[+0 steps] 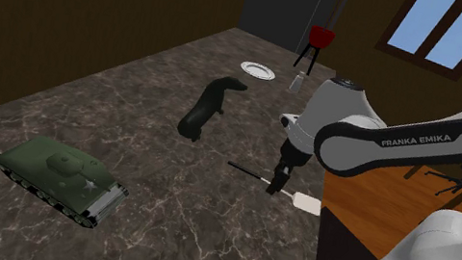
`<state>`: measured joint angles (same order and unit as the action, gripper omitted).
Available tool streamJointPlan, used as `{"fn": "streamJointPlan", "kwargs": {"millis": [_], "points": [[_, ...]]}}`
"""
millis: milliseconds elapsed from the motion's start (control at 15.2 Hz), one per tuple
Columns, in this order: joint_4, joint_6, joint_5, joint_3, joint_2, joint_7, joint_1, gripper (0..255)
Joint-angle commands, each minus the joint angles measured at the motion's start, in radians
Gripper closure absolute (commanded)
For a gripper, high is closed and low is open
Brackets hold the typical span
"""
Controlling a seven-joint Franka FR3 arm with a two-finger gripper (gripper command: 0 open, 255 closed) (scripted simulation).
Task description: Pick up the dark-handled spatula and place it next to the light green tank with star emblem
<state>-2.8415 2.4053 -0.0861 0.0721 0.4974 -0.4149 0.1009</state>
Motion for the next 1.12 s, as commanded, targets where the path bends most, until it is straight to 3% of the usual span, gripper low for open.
{"fn": "streamJointPlan", "kwargs": {"millis": [0,198,264,858,1056], "points": [[-0.001,0.002,0.000,0.000,-0.001,0.000,0.000,0],[-0.001,0.002,0.000,0.000,-0.001,0.000,0.000,0],[-0.001,0.002,0.000,0.000,-0.001,0.000,0.000,255],[-0.001,0.002,0.000,0.000,-0.001,0.000,0.000,255],[0.019,-0.053,0.002,-0.001,0.034,0.002,-0.001,255]]}}
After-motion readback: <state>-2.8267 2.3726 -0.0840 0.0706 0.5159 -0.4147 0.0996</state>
